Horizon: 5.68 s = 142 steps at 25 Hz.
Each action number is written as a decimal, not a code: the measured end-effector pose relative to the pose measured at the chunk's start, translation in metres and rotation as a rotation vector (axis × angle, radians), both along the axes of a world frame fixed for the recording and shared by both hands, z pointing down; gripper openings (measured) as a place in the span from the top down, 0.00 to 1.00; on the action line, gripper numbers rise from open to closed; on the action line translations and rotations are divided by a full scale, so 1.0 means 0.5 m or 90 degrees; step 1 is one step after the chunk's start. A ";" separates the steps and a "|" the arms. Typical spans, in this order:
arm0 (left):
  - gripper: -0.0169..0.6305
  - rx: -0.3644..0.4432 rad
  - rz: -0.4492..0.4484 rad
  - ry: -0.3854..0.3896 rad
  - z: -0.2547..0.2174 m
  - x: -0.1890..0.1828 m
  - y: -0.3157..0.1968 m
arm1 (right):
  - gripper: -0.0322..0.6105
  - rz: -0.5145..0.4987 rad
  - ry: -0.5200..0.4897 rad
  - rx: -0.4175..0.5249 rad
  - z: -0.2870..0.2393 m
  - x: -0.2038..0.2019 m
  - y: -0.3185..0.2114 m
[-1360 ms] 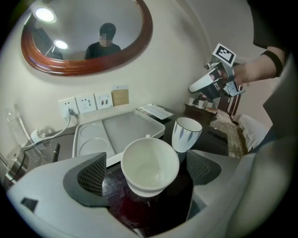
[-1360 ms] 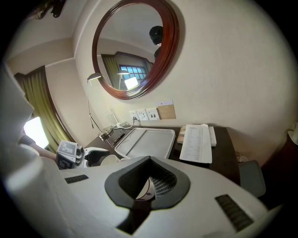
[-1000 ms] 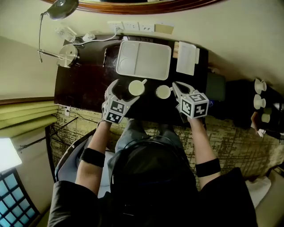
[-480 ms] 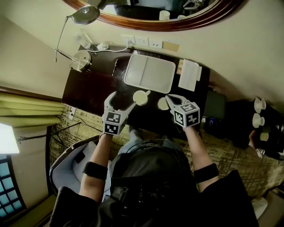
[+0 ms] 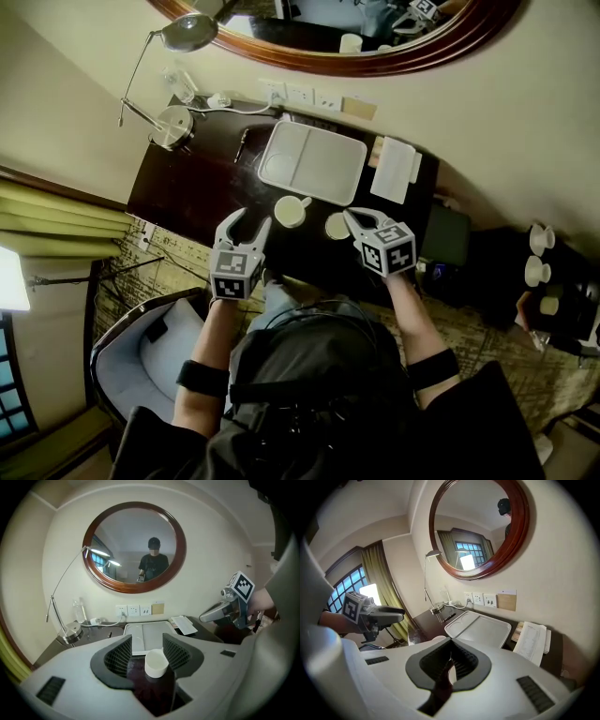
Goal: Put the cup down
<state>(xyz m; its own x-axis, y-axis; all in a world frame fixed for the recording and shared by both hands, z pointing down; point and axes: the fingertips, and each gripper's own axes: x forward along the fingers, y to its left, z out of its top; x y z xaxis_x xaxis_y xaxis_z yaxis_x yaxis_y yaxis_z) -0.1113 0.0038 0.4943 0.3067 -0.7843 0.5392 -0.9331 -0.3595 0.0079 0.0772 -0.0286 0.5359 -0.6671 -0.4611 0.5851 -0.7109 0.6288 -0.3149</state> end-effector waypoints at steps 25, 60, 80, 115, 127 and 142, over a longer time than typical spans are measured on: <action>1.00 -0.060 -0.082 0.065 0.039 0.018 0.030 | 0.95 0.018 0.031 -0.017 0.041 0.070 0.022; 1.00 -0.108 -0.103 0.078 0.100 0.034 0.038 | 0.47 -0.285 0.250 0.004 0.177 0.041 0.112; 1.00 -0.122 -0.171 0.101 0.130 -0.027 0.063 | 0.21 -0.787 0.517 0.134 0.277 -0.010 0.079; 1.00 -0.132 -0.140 0.146 0.157 -0.040 -0.001 | 0.33 -0.814 0.537 0.047 0.220 -0.025 -0.021; 1.00 -0.094 -0.083 0.136 0.111 -0.034 -0.158 | 0.33 -0.738 0.563 0.050 0.130 -0.073 -0.246; 1.00 -0.082 -0.010 0.100 0.106 -0.053 -0.316 | 0.33 -0.615 0.502 0.062 0.150 -0.263 -0.422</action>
